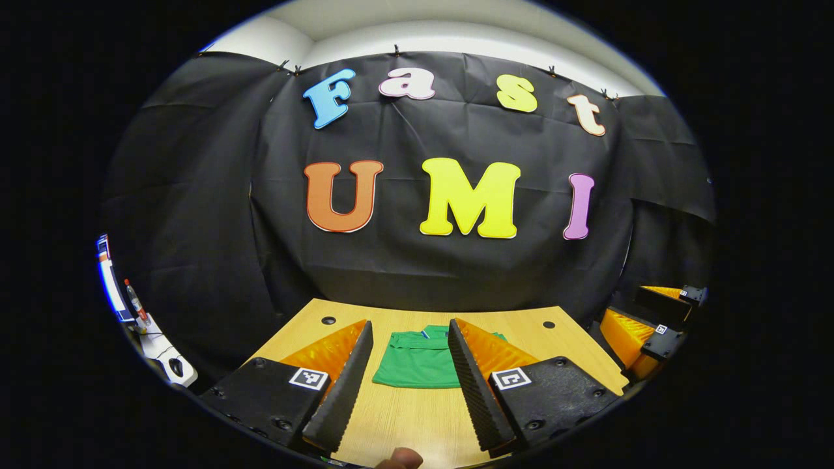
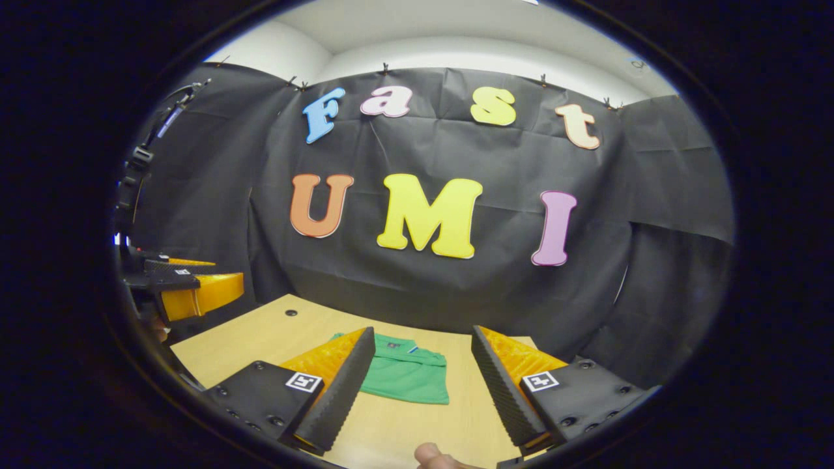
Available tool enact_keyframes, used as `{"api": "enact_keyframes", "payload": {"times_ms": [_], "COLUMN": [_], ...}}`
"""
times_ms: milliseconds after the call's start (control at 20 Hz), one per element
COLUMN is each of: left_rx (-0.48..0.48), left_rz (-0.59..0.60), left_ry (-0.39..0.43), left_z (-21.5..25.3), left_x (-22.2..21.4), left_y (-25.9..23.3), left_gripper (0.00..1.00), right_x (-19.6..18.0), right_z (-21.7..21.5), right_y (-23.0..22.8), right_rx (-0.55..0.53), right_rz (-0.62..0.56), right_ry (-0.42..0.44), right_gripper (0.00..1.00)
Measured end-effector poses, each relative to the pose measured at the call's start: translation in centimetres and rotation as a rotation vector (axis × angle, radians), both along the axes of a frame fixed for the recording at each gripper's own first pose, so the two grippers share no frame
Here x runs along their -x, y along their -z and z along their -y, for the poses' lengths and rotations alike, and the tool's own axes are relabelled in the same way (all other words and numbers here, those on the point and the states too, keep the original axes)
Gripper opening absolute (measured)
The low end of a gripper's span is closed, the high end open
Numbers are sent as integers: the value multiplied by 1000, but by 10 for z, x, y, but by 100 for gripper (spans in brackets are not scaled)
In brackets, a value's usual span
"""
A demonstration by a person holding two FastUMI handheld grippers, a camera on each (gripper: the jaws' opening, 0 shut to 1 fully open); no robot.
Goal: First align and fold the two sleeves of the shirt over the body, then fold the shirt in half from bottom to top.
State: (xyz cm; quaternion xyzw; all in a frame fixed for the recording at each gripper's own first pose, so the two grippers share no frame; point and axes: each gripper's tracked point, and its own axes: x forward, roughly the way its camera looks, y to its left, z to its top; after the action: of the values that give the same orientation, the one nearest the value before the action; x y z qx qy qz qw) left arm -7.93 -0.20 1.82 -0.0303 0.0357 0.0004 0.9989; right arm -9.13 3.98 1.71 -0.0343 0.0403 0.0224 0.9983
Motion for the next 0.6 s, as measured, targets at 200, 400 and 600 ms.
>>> {"api": "enact_keyframes", "payload": {"times_ms": [200, 400, 600], "left_rx": [5, 5, 7], "left_rz": [10, 12, 18], "left_ry": [8, 18, 30], "left_z": [0, 2, 4], "left_x": [-6, -11, -14], "left_y": [-3, -2, -3], "left_gripper": [76, 76, 76], "right_x": [-3, -5, -10], "right_z": [-5, -7, -6], "right_y": [-2, -2, 0], "right_rx": [8, 16, 20], "right_rz": [0, 1, -9], "right_ry": [1, 7, 28], "right_gripper": [95, 95, 95]}}
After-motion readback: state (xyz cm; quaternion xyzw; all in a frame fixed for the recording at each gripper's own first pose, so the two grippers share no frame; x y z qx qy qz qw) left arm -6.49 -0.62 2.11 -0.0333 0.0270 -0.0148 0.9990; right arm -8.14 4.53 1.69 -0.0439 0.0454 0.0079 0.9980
